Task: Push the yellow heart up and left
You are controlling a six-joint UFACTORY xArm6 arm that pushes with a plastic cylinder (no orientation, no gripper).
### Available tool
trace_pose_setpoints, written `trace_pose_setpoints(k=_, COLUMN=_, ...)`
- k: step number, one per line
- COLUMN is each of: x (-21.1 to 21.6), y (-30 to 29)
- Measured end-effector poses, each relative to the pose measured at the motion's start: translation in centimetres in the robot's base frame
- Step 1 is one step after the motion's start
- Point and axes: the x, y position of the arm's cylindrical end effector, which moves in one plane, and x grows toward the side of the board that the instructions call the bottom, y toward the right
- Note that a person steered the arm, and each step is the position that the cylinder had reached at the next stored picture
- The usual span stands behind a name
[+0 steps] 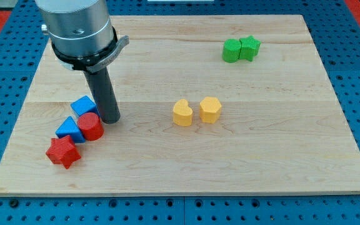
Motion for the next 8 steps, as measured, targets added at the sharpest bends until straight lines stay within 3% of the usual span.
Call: trace_pose_setpoints(k=8, x=0.2, y=1.1)
